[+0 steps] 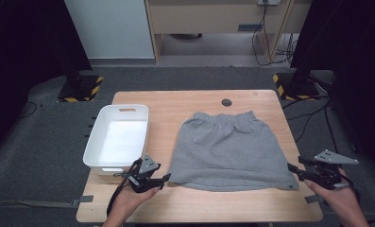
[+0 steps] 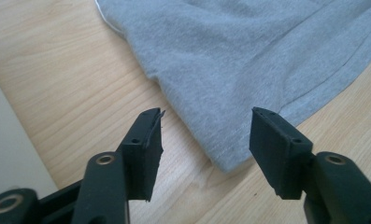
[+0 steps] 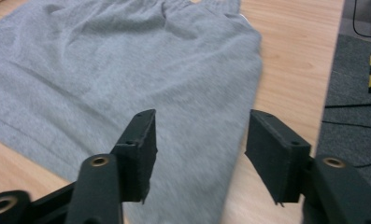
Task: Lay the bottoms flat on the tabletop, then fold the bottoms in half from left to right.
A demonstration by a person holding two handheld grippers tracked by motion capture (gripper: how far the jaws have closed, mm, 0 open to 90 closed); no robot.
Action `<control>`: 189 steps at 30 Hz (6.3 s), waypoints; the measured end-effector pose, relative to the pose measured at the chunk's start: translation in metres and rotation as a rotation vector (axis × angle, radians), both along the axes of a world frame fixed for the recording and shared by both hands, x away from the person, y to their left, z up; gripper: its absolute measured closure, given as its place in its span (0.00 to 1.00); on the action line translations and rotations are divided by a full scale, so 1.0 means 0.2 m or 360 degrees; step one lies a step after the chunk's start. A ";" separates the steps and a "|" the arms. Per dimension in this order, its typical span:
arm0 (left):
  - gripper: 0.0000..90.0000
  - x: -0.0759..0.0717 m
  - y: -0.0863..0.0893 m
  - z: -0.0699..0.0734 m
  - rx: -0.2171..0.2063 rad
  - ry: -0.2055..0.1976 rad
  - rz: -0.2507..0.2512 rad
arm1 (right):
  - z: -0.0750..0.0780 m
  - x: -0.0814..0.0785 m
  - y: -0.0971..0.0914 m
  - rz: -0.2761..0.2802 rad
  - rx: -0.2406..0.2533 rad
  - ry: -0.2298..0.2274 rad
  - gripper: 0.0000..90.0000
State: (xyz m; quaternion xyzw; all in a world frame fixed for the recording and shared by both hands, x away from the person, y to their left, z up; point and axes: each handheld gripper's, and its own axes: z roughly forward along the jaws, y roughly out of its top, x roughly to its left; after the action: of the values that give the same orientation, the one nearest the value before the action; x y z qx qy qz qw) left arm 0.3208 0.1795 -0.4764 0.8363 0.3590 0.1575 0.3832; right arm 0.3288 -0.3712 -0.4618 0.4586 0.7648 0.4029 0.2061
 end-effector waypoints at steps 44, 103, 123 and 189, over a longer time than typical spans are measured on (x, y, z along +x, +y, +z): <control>0.13 0.20 -0.19 0.15 -0.0153 -0.0044 -0.0063 | 0.01 0.16 0.54 0.0246 -0.0041 -0.0062 0.13; 0.07 0.56 -0.24 0.38 -0.0208 0.0008 0.0071 | -0.09 0.06 1.63 0.0774 -0.0087 -0.0076 0.48; 0.07 0.55 -0.19 0.40 -0.0232 -0.0023 0.0096 | -0.25 0.07 1.90 0.0814 -0.0156 0.0034 0.34; 0.49 1.04 -0.44 -0.02 0.0020 0.0091 0.0283 | -0.19 0.00 1.47 0.0805 -0.0049 0.0060 0.92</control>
State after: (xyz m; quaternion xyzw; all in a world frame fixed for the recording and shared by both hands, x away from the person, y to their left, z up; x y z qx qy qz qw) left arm 0.5284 0.0923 -0.4802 0.8076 0.4417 0.1693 0.3521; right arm 0.3297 -0.0764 -0.4997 0.2569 0.8649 0.4214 0.0915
